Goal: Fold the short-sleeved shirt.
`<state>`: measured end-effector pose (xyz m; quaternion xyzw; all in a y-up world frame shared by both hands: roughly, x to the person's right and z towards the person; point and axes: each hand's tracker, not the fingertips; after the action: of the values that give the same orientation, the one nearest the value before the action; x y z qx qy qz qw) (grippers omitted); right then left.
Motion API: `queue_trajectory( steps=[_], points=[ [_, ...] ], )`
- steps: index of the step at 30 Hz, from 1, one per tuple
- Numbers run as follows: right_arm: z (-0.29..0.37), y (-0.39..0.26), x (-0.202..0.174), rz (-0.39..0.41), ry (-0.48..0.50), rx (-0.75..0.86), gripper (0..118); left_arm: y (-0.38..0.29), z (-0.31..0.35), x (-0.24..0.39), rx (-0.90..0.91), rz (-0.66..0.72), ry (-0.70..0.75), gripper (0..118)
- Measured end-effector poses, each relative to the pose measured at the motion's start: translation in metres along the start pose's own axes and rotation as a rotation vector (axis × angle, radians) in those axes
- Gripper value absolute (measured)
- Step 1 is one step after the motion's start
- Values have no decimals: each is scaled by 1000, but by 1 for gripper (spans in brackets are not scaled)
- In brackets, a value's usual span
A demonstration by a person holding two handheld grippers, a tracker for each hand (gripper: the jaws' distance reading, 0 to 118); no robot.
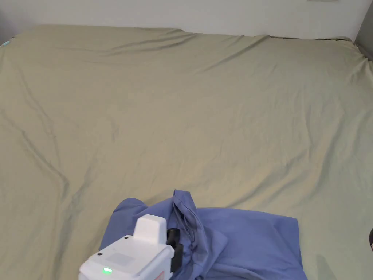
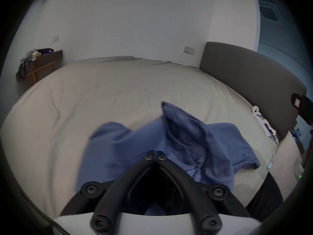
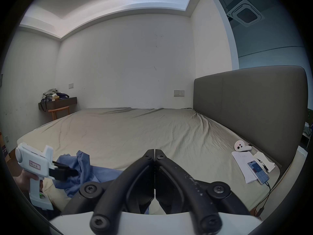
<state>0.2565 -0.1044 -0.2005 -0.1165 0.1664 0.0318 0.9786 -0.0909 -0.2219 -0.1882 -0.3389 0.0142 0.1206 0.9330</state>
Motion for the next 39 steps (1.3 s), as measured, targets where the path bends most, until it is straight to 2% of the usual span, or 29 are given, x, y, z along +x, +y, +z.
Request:
queue_trajectory(
  steps=[4, 6, 11, 17, 21, 26, 31, 35, 39],
  points=[
    [0, 0, -1, -6, -13, -3, 3, -4, -20, 25, -23, -40, -52, 0],
    [1, 4, -2, -8, 20, 25, 3, 0, -25, 33, -33, -20, -75, 0],
    [7, 4, 4, 8, 6, 21, 3, 2, -29, 42, -37, -22, -85, 0],
    [10, 5, 4, 5, 15, 27, 3, 27, 23, 18, 99, 13, -71, 0],
    [10, 2, 10, -4, 34, 48, 3, 47, 74, -9, 242, 7, 34, 0],
    [-3, 4, -3, 0, 58, 48, 3, 48, 136, -42, 448, 11, 303, 0],
    [-9, 2, -13, 2, 85, 40, 3, 26, 168, -54, 513, -30, 488, 0],
    [-12, 2, -20, 10, 106, 31, 3, 16, 171, -58, 485, -38, 505, 0],
    [-13, 3, -23, 15, 117, 29, 3, 17, 158, -69, 400, 26, 430, 0]
  ],
)
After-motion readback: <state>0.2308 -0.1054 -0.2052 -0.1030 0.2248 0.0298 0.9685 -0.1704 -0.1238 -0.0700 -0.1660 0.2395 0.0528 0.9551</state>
